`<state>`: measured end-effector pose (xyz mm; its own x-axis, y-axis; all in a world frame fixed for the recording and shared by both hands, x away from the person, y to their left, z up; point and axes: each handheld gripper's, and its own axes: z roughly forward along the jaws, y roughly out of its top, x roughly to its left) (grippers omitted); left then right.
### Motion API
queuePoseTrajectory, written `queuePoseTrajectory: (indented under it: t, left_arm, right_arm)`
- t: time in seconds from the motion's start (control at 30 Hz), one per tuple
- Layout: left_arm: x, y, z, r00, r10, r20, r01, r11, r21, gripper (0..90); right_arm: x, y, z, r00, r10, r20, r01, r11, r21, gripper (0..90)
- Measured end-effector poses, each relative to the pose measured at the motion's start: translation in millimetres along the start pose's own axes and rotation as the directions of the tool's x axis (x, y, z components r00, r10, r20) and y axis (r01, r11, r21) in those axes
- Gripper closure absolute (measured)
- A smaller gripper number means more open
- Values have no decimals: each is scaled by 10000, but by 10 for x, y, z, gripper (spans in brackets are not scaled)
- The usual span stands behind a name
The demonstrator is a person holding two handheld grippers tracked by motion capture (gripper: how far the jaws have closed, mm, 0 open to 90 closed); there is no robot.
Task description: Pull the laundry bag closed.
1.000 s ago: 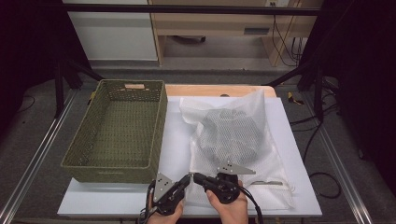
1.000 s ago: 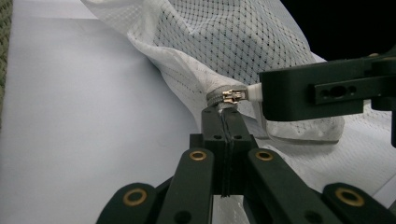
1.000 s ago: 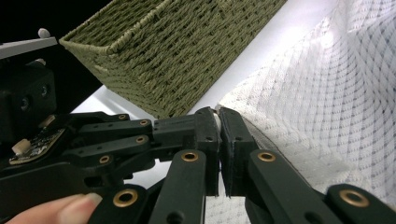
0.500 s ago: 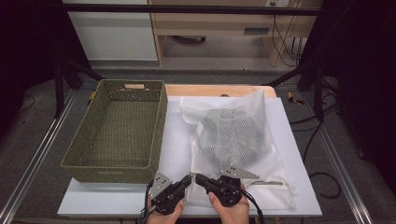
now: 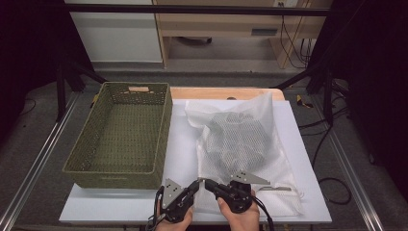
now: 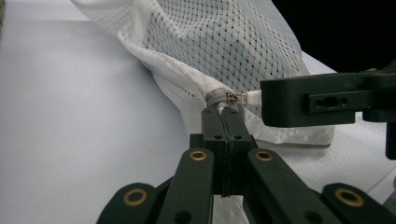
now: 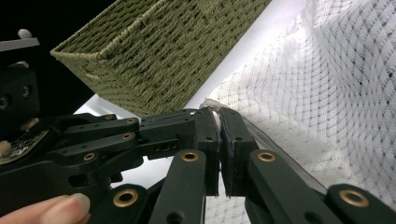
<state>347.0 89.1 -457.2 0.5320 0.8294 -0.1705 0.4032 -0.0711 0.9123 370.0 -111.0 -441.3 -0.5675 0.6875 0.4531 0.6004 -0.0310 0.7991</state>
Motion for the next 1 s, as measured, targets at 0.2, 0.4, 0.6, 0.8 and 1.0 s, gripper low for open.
queuePoseTrajectory:
  t: [0.2, 0.4, 0.6, 0.8, 1.0]
  left_arm:
    - [-6, -12, 42, 9998, 204, 21, -204, 9996, 220, 900]
    - [60, -40, 112, 9992, -159, 362, 136, 9979, 628, 900]
    - [65, -91, 165, 9997, 58, 227, -75, 9971, 761, 900]
    - [22, -127, 214, 9998, 198, 69, -203, 9975, 683, 900]
    - [-7, -127, 222, 9998, 201, -86, -196, 9984, 532, 900]
  right_arm:
    - [-56, 8, 26, 9997, 246, 64, -246, 9997, 59, 872]
    - [-83, 14, 56, 9989, 473, -4, -473, 9985, 263, 873]
    - [-103, -22, 104, 9987, 412, 287, -425, 9979, 480, 873]
    - [-163, -57, 118, 9974, 553, 460, -576, 9970, 515, 873]
    - [-185, -64, 104, 9967, 625, 512, -649, 9969, 448, 873]
